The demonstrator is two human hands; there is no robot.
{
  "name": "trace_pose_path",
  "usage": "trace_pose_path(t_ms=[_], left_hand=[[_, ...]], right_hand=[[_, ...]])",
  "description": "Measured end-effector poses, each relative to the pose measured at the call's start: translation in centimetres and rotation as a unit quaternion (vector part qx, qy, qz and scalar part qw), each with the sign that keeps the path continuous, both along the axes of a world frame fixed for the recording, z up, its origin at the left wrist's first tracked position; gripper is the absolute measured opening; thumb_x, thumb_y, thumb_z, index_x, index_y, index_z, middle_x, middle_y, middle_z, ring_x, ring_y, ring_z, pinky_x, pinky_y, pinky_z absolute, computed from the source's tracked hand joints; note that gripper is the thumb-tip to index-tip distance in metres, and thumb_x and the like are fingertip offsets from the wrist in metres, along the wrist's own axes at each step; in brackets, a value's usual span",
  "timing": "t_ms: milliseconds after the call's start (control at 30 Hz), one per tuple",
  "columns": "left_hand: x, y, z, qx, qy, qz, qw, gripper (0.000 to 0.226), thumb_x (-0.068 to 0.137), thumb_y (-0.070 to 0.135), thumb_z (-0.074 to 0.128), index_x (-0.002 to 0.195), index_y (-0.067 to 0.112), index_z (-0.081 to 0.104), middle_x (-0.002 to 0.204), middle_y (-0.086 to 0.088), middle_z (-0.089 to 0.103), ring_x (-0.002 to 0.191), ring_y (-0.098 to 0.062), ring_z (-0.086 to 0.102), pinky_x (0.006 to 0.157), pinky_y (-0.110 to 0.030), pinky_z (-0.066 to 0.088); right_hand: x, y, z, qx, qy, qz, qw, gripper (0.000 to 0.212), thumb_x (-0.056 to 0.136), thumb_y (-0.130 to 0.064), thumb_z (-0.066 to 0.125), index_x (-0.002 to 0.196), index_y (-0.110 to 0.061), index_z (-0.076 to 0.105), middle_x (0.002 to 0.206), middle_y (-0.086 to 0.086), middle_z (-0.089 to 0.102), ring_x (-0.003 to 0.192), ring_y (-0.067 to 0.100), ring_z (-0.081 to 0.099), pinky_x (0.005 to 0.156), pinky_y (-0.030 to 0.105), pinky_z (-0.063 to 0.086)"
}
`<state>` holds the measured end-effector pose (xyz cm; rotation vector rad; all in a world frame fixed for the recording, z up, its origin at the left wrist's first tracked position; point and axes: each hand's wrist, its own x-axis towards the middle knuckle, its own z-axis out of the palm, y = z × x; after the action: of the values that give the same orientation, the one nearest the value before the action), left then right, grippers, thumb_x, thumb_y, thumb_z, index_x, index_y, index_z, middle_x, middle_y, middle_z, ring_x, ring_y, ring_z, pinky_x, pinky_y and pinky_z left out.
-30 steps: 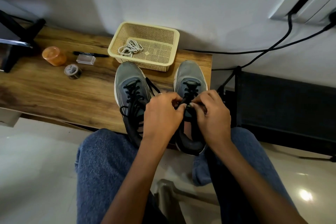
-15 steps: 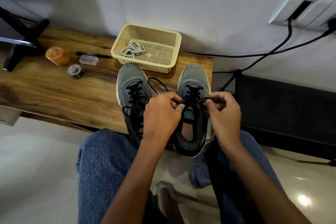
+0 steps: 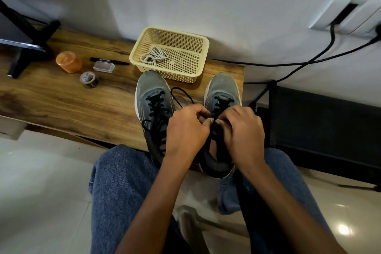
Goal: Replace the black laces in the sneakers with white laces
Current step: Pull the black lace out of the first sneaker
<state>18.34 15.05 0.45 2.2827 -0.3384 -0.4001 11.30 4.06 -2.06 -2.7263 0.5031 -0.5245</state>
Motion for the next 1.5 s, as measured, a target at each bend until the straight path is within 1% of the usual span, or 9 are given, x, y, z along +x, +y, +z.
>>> trace_pose_path(t_ms=[233, 333, 433, 567, 667, 833, 1000, 1200, 1500], left_hand=[[0.2, 0.1, -0.1, -0.006, 0.002, 0.005, 1.000, 0.008, 0.082, 0.028, 0.073, 0.090, 0.027, 0.071, 0.073, 0.012, 0.065, 0.077, -0.008, 0.063, 0.076, -0.032, 0.055], [0.3, 0.1, 0.0, -0.003, 0.007, 0.003, 1.000, 0.007, 0.082, 0.028, 0.073, 0.088, 0.029, 0.071, 0.072, 0.012, 0.065, 0.076, -0.009, 0.063, 0.076, -0.032, 0.055], [0.3, 0.1, 0.0, -0.005, 0.008, 0.003, 1.000, 0.006, 0.082, 0.028, 0.074, 0.088, 0.029, 0.071, 0.073, 0.011, 0.066, 0.075, -0.008, 0.063, 0.075, -0.032, 0.055], [0.3, 0.1, 0.0, -0.004, 0.003, 0.011, 1.000, 0.008, 0.082, 0.028, 0.074, 0.090, 0.027, 0.072, 0.072, 0.012, 0.065, 0.073, -0.007, 0.063, 0.074, -0.030, 0.054], [0.2, 0.0, 0.1, -0.001, -0.001, 0.001, 1.000, 0.010, 0.082, 0.030, 0.073, 0.092, 0.027, 0.073, 0.073, 0.011, 0.067, 0.074, -0.007, 0.063, 0.073, -0.030, 0.054], [0.4, 0.1, 0.1, 0.005, 0.000, 0.001, 1.000, 0.012, 0.084, 0.027, 0.071, 0.096, 0.028, 0.073, 0.079, 0.010, 0.070, 0.080, -0.008, 0.064, 0.077, -0.029, 0.054], [0.1, 0.0, 0.0, 0.006, -0.006, 0.006, 1.000, 0.011, 0.085, 0.028, 0.070, 0.096, 0.028, 0.073, 0.082, 0.011, 0.069, 0.081, -0.007, 0.063, 0.074, -0.024, 0.050], [0.1, 0.0, 0.0, -0.004, -0.003, 0.012, 1.000, 0.009, 0.085, 0.028, 0.070, 0.094, 0.028, 0.073, 0.079, 0.011, 0.069, 0.079, -0.008, 0.064, 0.074, -0.027, 0.052], [0.2, -0.2, -0.1, -0.011, 0.006, 0.017, 1.000, 0.008, 0.085, 0.028, 0.071, 0.092, 0.027, 0.073, 0.076, 0.012, 0.066, 0.077, -0.007, 0.064, 0.072, -0.025, 0.052]], right_hand=[[-0.8, -0.9, 0.4, 0.184, -0.126, -0.089, 0.971, 0.009, 0.084, -0.004, 0.063, 0.080, -0.012, 0.061, 0.086, -0.006, 0.054, 0.083, 0.012, 0.052, 0.075, 0.024, 0.043], [-1.1, -2.0, 0.6, 0.285, -0.183, -0.193, 0.921, 0.011, 0.087, -0.004, 0.062, 0.083, -0.014, 0.060, 0.088, 0.000, 0.057, 0.077, 0.002, 0.053, 0.070, 0.010, 0.042], [-1.1, -2.8, 0.2, 0.363, -0.174, -0.271, 0.875, 0.006, 0.089, -0.010, 0.063, 0.086, -0.015, 0.061, 0.093, 0.007, 0.064, 0.082, 0.012, 0.059, 0.066, 0.003, 0.040], [-1.0, -2.0, 0.9, 0.268, -0.112, -0.196, 0.937, 0.015, 0.087, -0.010, 0.062, 0.097, -0.020, 0.059, 0.102, -0.004, 0.054, 0.101, 0.016, 0.055, 0.085, 0.021, 0.042], [-0.6, -0.7, 1.6, 0.137, -0.073, -0.083, 0.984, 0.027, 0.084, -0.016, 0.064, 0.111, -0.020, 0.060, 0.115, -0.005, 0.053, 0.115, 0.015, 0.042, 0.092, 0.035, 0.030], [0.6, 0.2, 0.3, -0.034, 0.019, 0.016, 0.999, 0.016, 0.077, -0.023, 0.071, 0.091, -0.017, 0.067, 0.106, 0.003, 0.060, 0.107, 0.026, 0.049, 0.085, 0.038, 0.030], [0.9, 0.2, -0.2, -0.027, 0.002, 0.016, 0.999, 0.011, 0.081, -0.020, 0.058, 0.083, -0.011, 0.064, 0.090, 0.004, 0.061, 0.087, 0.026, 0.056, 0.072, 0.037, 0.040], [0.3, 0.0, -0.2, 0.104, -0.065, -0.026, 0.992, 0.003, 0.085, -0.009, 0.060, 0.084, -0.012, 0.060, 0.092, -0.002, 0.057, 0.088, 0.019, 0.051, 0.074, 0.034, 0.043], [-0.5, -1.7, 0.4, 0.249, -0.211, -0.179, 0.928, 0.013, 0.087, -0.002, 0.059, 0.085, -0.014, 0.056, 0.089, 0.000, 0.051, 0.078, 0.007, 0.049, 0.069, 0.007, 0.037]])
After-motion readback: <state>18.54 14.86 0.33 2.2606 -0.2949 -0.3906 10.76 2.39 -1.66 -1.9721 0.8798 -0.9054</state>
